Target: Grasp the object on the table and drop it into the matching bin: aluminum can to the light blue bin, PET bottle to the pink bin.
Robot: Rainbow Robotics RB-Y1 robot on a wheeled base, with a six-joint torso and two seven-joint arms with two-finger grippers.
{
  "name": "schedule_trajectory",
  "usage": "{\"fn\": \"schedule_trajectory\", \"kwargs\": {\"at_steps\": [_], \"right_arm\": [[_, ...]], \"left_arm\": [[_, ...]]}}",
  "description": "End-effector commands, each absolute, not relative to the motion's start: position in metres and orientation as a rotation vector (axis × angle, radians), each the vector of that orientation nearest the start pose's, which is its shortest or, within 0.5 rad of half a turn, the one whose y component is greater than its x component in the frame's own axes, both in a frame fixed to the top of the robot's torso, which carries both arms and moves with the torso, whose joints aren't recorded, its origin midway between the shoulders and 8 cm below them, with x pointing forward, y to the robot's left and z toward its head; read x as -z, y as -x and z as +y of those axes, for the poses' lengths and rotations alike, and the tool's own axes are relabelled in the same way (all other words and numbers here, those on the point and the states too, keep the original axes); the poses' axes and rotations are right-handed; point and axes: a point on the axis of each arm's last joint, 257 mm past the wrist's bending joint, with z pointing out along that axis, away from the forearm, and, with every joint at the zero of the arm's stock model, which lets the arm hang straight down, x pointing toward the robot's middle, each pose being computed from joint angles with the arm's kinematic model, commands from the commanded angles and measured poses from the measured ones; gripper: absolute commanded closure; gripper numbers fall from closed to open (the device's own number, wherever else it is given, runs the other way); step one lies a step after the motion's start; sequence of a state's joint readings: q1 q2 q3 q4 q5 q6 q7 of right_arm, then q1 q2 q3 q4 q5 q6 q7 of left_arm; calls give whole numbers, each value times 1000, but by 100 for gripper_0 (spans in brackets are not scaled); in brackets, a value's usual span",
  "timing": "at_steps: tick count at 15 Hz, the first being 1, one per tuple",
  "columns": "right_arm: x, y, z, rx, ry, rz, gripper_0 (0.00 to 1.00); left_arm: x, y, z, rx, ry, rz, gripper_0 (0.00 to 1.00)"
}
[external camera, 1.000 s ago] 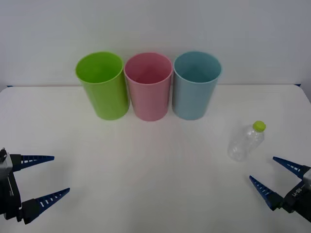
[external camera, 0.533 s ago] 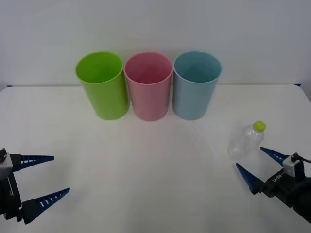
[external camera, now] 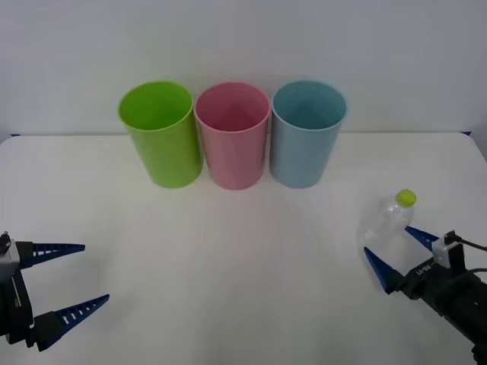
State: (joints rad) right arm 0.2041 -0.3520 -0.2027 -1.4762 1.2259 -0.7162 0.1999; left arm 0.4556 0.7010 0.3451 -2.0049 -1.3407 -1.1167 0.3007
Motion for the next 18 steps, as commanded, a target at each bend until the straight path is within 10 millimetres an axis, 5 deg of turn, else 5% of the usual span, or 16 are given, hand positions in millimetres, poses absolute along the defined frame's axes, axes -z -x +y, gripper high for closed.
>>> {"fn": "schedule_trajectory", "kwargs": {"at_steps": [1, 11, 17, 18], "right_arm": [[304, -445, -293, -228, 442, 1700, 0], [304, -474, -280, -238, 389, 1700, 0], [302, -475, -280, -242, 387, 1694, 0], [301, -475, -280, -244, 384, 1693, 31]], "left_arm": [[214, -314, 273, 498, -959, 1818, 0], [214, -314, 273, 498, -959, 1818, 0], [214, -314, 273, 498, -959, 1818, 0], [214, -314, 273, 498, -959, 1818, 0]]}}
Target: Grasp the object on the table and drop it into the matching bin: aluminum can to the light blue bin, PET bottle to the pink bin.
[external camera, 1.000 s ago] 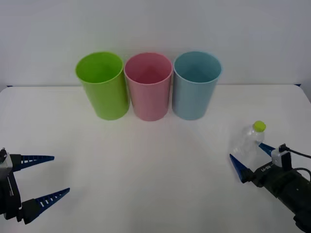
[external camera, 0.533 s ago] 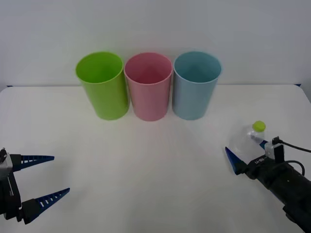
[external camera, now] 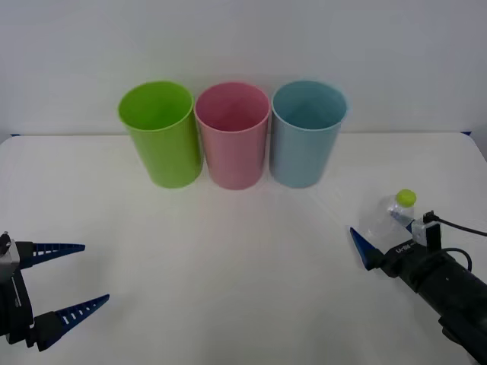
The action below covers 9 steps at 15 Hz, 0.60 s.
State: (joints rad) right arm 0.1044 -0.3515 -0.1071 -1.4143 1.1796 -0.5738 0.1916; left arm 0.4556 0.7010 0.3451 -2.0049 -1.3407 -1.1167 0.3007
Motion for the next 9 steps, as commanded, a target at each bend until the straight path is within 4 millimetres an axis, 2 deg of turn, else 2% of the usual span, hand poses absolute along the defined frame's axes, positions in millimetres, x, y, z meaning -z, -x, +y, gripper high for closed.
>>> {"fn": "schedule_trajectory", "kwargs": {"at_steps": [1, 2, 9], "right_arm": [[300, -475, -279, -247, 383, 1691, 82], [299, -476, -279, -253, 377, 1686, 100], [296, -475, -277, -250, 389, 1673, 100]], "left_arm": [[214, -314, 273, 498, -959, 1818, 0], [214, -314, 273, 498, -959, 1818, 0], [214, -314, 273, 498, -959, 1818, 0]]}}
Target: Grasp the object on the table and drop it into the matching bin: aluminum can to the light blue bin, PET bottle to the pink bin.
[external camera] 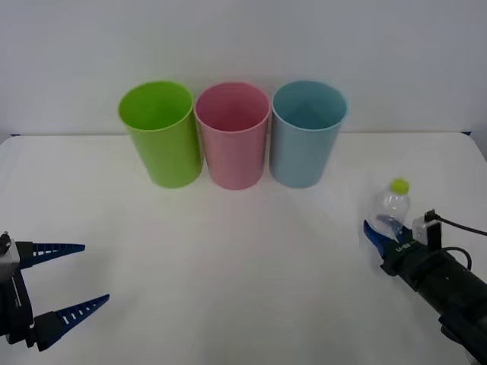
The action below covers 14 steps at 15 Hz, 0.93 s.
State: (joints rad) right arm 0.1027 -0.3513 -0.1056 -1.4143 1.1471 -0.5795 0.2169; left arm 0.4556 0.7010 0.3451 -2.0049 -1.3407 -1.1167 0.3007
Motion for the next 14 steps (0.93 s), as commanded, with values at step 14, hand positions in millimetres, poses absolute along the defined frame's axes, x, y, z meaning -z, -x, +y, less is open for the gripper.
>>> {"fn": "schedule_trajectory", "kwargs": {"at_steps": [14], "right_arm": [[175, -413, -258, -332, 459, 1440, 100]], "left_arm": [[214, -314, 273, 498, -959, 1818, 0]]}}
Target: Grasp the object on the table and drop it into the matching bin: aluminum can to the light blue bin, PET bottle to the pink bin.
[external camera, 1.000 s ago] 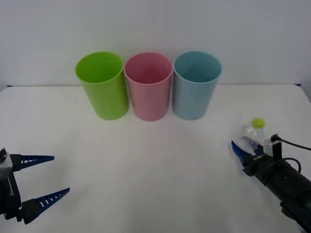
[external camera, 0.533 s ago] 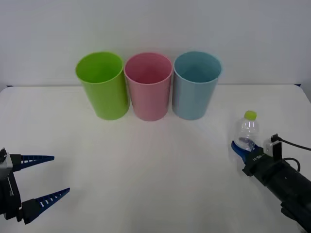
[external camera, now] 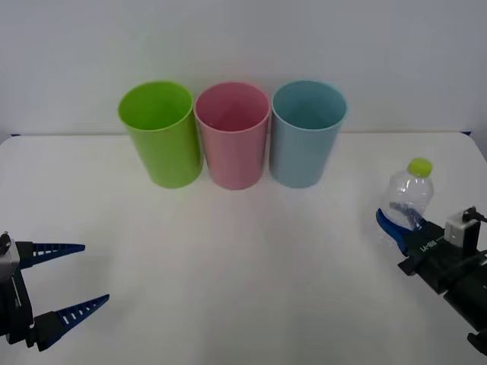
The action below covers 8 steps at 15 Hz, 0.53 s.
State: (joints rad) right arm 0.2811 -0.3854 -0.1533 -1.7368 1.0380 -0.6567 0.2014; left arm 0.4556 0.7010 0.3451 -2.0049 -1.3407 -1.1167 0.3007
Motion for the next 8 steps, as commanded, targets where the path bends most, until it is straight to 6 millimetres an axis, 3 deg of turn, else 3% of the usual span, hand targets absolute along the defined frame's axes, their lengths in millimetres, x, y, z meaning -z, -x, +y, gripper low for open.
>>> {"fn": "schedule_trajectory", "kwargs": {"at_steps": [1, 5, 8], "right_arm": [[152, -404, -253, -346, 476, 1401, 100], [88, -384, -231, -423, 498, 1302, 100], [46, -385, -208, -444, 532, 1243, 100]], "left_arm": [[214, -314, 273, 498, -959, 1818, 0], [214, -314, 273, 498, -959, 1818, 0], [214, -314, 273, 498, -959, 1818, 0]]}}
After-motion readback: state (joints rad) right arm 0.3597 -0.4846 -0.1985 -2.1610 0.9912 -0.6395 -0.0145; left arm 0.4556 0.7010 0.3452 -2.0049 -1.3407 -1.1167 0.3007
